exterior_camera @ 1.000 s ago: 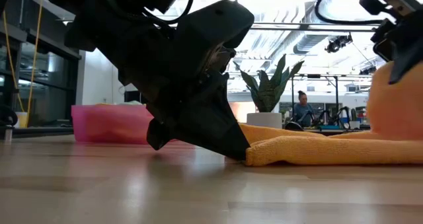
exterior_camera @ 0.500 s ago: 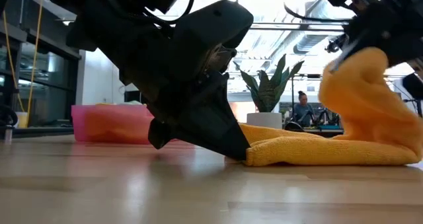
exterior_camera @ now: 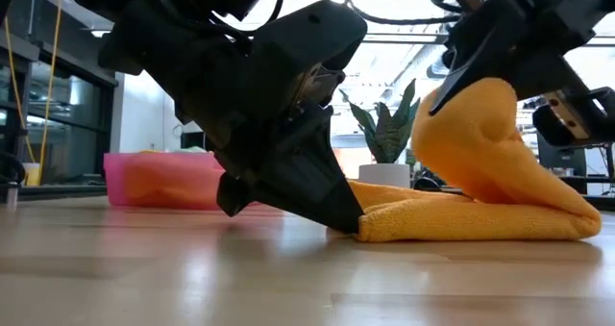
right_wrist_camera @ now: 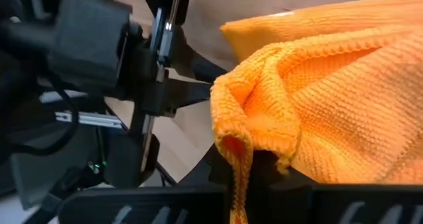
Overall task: Fold microfiber towels
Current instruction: Fold the orange microfiber towel
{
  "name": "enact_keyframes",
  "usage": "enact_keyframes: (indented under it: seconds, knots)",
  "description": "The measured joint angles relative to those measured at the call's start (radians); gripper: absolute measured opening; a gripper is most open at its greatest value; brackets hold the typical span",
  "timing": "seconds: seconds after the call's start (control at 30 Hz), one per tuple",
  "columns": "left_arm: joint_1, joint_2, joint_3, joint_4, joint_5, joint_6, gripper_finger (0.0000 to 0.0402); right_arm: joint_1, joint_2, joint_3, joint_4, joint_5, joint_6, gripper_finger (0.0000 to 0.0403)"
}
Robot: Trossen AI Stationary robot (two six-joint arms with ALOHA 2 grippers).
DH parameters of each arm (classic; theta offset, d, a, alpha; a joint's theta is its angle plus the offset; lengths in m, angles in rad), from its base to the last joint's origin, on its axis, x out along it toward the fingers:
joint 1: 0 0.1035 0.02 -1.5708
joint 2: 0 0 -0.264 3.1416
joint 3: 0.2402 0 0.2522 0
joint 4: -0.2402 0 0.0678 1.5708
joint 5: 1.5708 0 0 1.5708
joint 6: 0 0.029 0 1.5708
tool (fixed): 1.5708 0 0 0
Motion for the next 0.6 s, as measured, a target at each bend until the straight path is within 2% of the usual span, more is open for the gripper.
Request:
enact_keyframes:
  seconds: [0.4,0.6]
  knots:
    - [0.002,0.000,0.000,0.000,0.007,0.000,0.0000,-0.028,0.073,0.045,-0.001,-0.009,-0.016,0.0002]
    - [0.004,0.000,-0.001,0.004,0.007,0.000,0.0000,-0.027,0.073,0.045,-0.002,-0.021,-0.017,0.0036]
